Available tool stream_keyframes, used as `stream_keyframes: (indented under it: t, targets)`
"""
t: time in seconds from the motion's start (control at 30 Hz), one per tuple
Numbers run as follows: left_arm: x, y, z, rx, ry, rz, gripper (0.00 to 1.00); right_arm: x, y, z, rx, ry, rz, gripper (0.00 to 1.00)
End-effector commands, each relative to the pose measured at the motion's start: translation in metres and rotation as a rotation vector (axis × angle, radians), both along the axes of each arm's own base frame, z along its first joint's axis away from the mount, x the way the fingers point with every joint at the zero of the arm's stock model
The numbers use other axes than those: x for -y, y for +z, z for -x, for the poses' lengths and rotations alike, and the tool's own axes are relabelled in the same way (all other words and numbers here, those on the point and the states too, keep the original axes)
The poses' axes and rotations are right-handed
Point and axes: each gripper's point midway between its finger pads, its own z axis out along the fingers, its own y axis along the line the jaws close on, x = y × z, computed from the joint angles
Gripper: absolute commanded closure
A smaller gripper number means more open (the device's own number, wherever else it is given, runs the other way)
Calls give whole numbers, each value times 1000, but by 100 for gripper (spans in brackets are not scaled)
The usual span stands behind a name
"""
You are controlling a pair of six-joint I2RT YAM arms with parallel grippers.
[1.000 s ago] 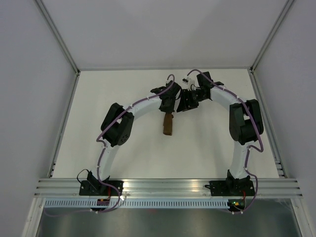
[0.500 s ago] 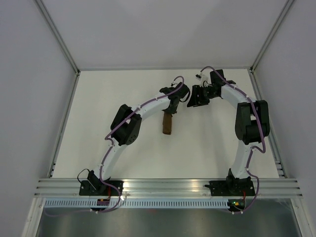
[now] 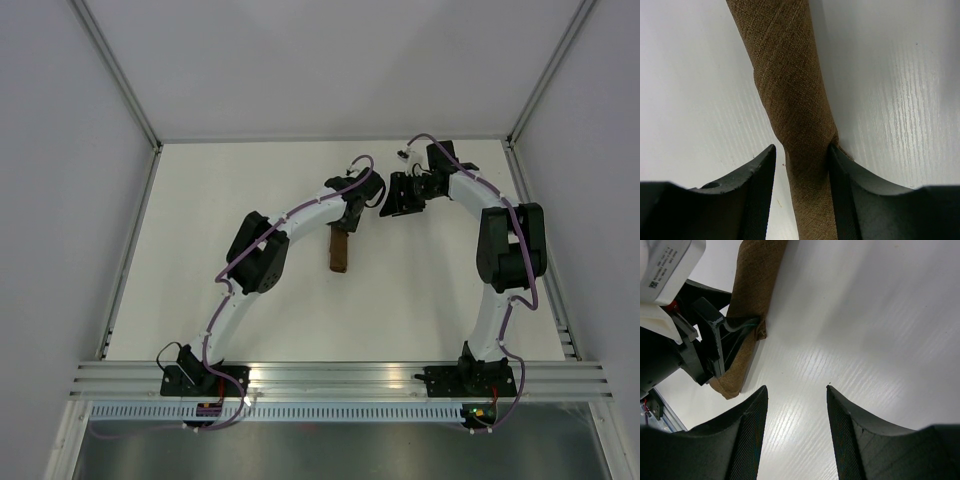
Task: Fold the napkin, place the utensils inside, and roll it up
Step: Roll the napkin with the utensil
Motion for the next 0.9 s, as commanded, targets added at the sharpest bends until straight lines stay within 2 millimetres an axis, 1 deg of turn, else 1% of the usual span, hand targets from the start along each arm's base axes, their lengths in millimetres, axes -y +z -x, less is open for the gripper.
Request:
stream_keyframes:
  t: [0.0,0.07,0.17,0.3,0.4,0.43,0.47,0.57,0.6,0.67,0.7,0.87]
  targets:
    - [-9,-43,21,-137,-36,-66,48,1,9,-2,8,-2,-17,44]
    - [-7,-49,26,-163,-39,-54,48,2,9,-1,3,-2,-19,43]
    - [-5,-49,26,-158,-32,-38,48,2,10,-2,3,-3,-21,44]
    - [-1,-35,20,-120,-28,-2,45,2,9,-1,-3,-1,-26,44]
    - [3,-20,13,-87,-27,44,44,2,10,0,-5,-1,-30,43]
    - [3,-20,14,-90,-28,54,44,2,10,0,-6,0,-31,43]
    - [6,-12,11,-71,-29,80,43,1,12,0,-3,1,-34,43]
    - [5,-6,9,-61,-25,107,43,2,12,0,-2,1,-33,43]
    - [7,1,6,-43,-26,123,43,2,11,0,-6,3,-37,43]
    - [7,7,5,-32,-27,140,43,2,12,0,-7,1,-39,43]
    - [10,14,3,-15,-29,163,43,2,12,0,12,21,-35,43]
    - [12,26,0,9,-41,191,42,1,12,0,11,27,-39,43]
